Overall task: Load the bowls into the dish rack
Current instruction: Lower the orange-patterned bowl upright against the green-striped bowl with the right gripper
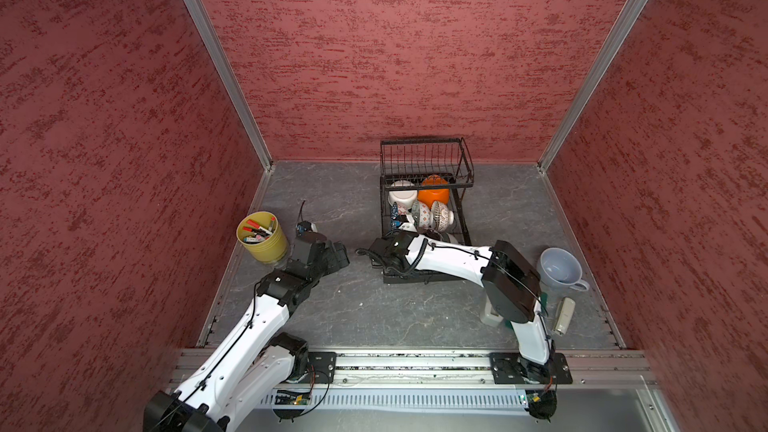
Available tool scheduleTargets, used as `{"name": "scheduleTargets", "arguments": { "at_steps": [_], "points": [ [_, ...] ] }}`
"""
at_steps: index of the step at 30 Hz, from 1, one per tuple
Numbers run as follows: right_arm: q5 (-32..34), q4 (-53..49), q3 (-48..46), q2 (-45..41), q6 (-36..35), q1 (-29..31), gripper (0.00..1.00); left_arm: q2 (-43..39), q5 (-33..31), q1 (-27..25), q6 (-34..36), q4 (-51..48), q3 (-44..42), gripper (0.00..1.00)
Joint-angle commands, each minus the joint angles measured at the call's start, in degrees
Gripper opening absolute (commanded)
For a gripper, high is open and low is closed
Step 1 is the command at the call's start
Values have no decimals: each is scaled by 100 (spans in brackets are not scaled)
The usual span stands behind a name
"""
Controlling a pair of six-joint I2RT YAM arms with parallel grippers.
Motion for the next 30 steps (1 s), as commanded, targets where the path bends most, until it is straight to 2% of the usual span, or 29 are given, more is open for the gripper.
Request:
{"name": "scheduleTargets", "arguments": {
  "at_steps": [1, 20, 30],
  "points": [
    [425, -327, 221, 87, 370, 19, 0, -13, 144, 99, 132, 183, -66, 99],
    [256, -801, 635, 734, 761, 187, 0, -169, 298, 371, 228, 132, -130, 100],
    [-235, -362, 788, 893, 454, 323, 0, -218, 337, 435, 255, 103, -136, 100]
  ]
}}
